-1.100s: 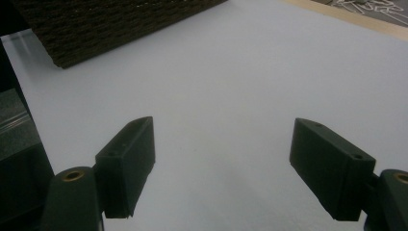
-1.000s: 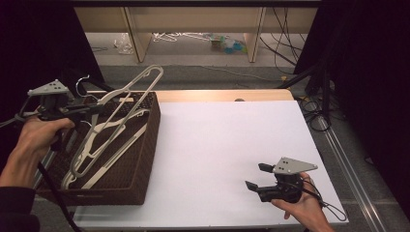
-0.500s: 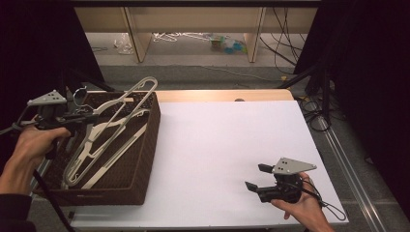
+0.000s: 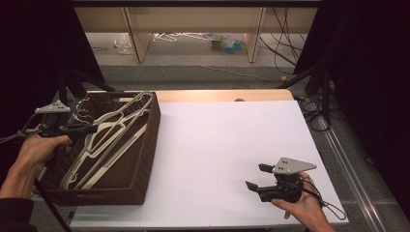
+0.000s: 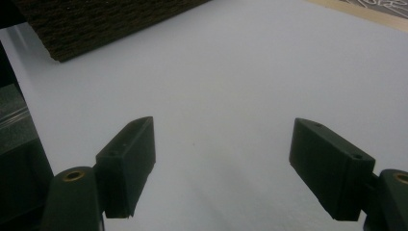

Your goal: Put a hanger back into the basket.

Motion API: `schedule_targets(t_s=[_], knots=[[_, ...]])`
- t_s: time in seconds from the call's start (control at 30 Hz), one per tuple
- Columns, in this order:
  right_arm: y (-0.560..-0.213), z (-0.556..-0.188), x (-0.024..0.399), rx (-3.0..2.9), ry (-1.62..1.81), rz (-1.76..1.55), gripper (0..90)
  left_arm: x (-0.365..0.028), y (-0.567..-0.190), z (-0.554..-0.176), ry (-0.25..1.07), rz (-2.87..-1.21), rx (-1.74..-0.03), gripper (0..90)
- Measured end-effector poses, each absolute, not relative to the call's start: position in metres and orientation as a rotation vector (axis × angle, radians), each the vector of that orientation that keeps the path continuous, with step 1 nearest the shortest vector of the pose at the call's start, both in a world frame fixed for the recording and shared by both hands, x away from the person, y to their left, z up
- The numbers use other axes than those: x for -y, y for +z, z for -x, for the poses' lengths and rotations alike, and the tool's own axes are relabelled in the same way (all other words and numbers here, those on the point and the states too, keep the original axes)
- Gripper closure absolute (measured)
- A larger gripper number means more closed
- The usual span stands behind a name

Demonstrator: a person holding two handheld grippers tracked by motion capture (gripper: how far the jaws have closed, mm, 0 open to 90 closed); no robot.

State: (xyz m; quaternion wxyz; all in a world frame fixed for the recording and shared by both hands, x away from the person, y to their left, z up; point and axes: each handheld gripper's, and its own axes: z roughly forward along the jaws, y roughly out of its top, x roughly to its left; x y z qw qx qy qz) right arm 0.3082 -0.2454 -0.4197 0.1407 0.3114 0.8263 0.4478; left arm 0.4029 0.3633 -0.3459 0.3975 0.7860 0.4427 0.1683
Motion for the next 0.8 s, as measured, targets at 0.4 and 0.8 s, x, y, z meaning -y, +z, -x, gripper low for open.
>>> schedule_targets(t_s=[0.4, 0.8], knots=[[-0.421, -0.309, 0.246, -2.389, 1.289, -0.904, 25.4, -0.356, -0.363, -0.406, 0.374, -2.008, -1.131, 85.3], [-0.422, -0.309, 0.244, -2.393, 1.284, -0.914, 25.4, -0.349, -0.38, -0.419, 0.354, -1.976, -1.226, 84.8]])
